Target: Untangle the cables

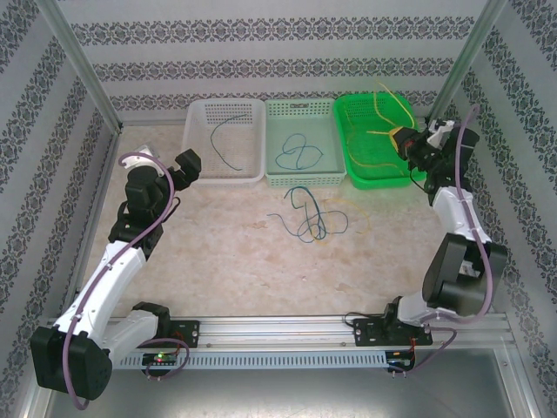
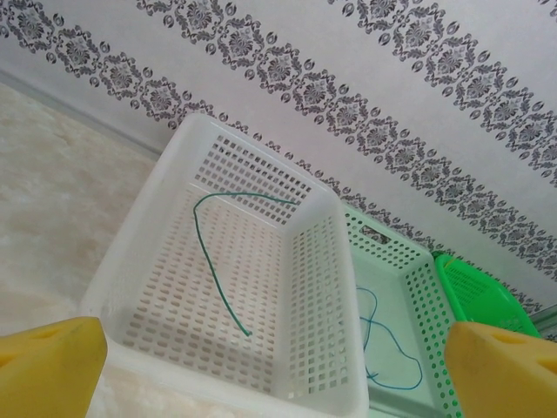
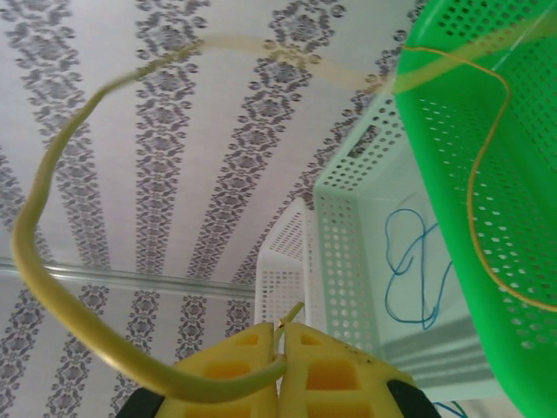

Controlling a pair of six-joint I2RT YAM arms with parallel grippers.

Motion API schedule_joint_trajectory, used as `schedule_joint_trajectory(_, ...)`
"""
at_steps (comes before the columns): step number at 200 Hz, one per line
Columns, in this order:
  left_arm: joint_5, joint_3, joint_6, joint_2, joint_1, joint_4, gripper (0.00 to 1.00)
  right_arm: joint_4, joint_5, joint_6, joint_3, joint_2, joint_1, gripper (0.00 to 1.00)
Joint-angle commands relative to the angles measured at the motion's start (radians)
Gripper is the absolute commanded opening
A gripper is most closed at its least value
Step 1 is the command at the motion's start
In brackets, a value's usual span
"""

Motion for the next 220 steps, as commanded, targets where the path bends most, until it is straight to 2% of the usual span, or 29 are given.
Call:
schedule_joint_trajectory(1,0.014,-0.012,0.006,-0.009,0.000,-0.017,1.00,0.027,-0.060,-0.042,0.061,0.081,-0.003,0.00)
schedule_joint_trajectory(68,0.017,-0.031,-0.003,-0.022,0.001,-0.039,1.00,-0.002,-0.120,-0.082,0.127,0.339,-0.006,0.00)
schedule_joint_trajectory(116,0.020,-0.047,-0.010,-0.031,0.001,-0.050,1.00,-0.031,-0.057,-0.114,0.067,0.378,-0.029,0.00)
schedule_joint_trajectory(126,0.020,-0.048,-0.011,-0.032,0.001,-0.054,1.00,-0.026,-0.053,-0.107,0.058,0.386,-0.042,0.03)
schedule_joint_trajectory(137,0.022,-0.048,-0.010,-0.031,0.001,-0.060,1.00,-0.023,-0.051,-0.105,0.052,0.390,-0.053,0.11)
schedule_joint_trajectory(145,0.022,-0.049,-0.011,-0.032,0.001,-0.060,1.00,-0.031,-0.050,-0.109,0.052,0.390,-0.059,0.26)
schedule_joint_trajectory(161,0.025,-0.052,-0.015,-0.029,0.001,-0.061,1.00,-0.060,-0.055,-0.119,0.063,0.390,-0.067,0.34)
schedule_joint_trajectory(175,0.028,-0.054,-0.019,-0.028,0.002,-0.059,1.00,-0.110,-0.054,-0.144,0.082,0.387,-0.072,0.61)
schedule_joint_trajectory(188,0.032,-0.057,-0.022,-0.025,0.000,-0.059,1.00,-0.157,-0.045,-0.159,0.094,0.379,-0.074,0.66)
schedule_joint_trajectory(220,0.034,-0.057,-0.022,-0.024,0.001,-0.066,1.00,-0.148,-0.050,-0.130,0.071,0.325,-0.073,0.79)
